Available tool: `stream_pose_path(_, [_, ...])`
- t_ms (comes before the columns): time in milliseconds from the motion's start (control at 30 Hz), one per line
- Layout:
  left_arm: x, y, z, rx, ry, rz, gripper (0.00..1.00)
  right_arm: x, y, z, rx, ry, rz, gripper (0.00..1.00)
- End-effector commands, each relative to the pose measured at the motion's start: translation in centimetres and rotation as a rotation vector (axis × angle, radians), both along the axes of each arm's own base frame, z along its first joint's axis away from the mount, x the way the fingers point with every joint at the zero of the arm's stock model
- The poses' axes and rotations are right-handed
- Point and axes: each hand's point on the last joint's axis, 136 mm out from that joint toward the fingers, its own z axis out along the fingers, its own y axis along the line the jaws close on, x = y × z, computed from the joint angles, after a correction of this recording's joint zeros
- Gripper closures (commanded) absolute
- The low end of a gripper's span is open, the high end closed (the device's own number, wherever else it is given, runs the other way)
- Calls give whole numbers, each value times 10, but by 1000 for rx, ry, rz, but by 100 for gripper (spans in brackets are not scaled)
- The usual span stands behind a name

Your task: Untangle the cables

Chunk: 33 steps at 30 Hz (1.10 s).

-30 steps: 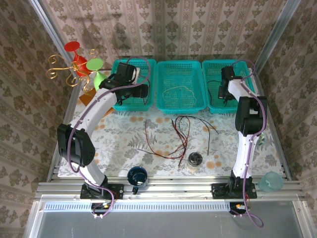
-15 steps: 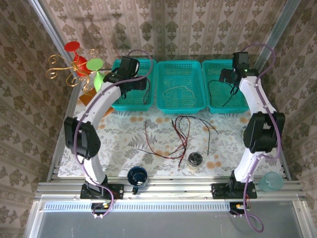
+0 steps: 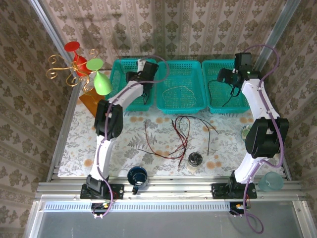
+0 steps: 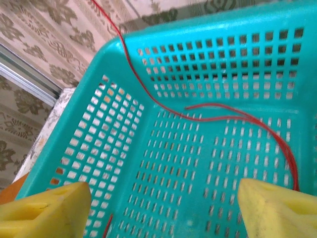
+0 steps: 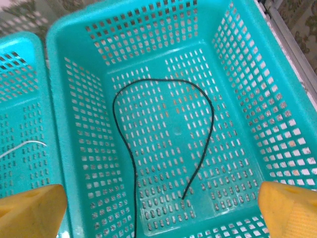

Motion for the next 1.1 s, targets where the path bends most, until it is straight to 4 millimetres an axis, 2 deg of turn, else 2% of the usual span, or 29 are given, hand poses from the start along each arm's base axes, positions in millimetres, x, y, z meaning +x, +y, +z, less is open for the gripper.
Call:
stream_pose_path(0, [18, 20, 49, 20, -163, 131, 24, 4, 5, 27, 39, -47, 21, 0])
stream_pose_path(133, [35, 31, 57, 3, -216, 185, 25, 5, 10, 31, 60, -42, 33, 0])
stream_pose_path(200, [42, 29, 57, -13, -233, 186, 26, 5, 13, 32, 80, -43, 39, 0])
stream_pose_path(233, [49, 49, 57, -14, -246, 222, 26, 5, 14, 31, 87, -37, 40, 0])
stream_pose_path(267, [52, 54, 56, -18, -257, 234, 26, 5, 14, 31, 90, -34, 34, 0])
stream_pose_path(467, [74, 71, 59, -59, -356, 240, 31, 6, 29, 29, 150, -12, 63, 0])
stream_pose_path(633, [92, 88, 51, -147, -399, 237, 33, 6, 38, 25, 144, 19, 82, 0])
stream_pose_path(900, [112, 94, 41, -230, -451, 195, 35, 15, 56, 26, 150, 25, 115, 0])
stream_pose_path(1067, [120, 97, 32, -271, -474, 183, 36, 16, 57, 31, 148, 18, 124, 0])
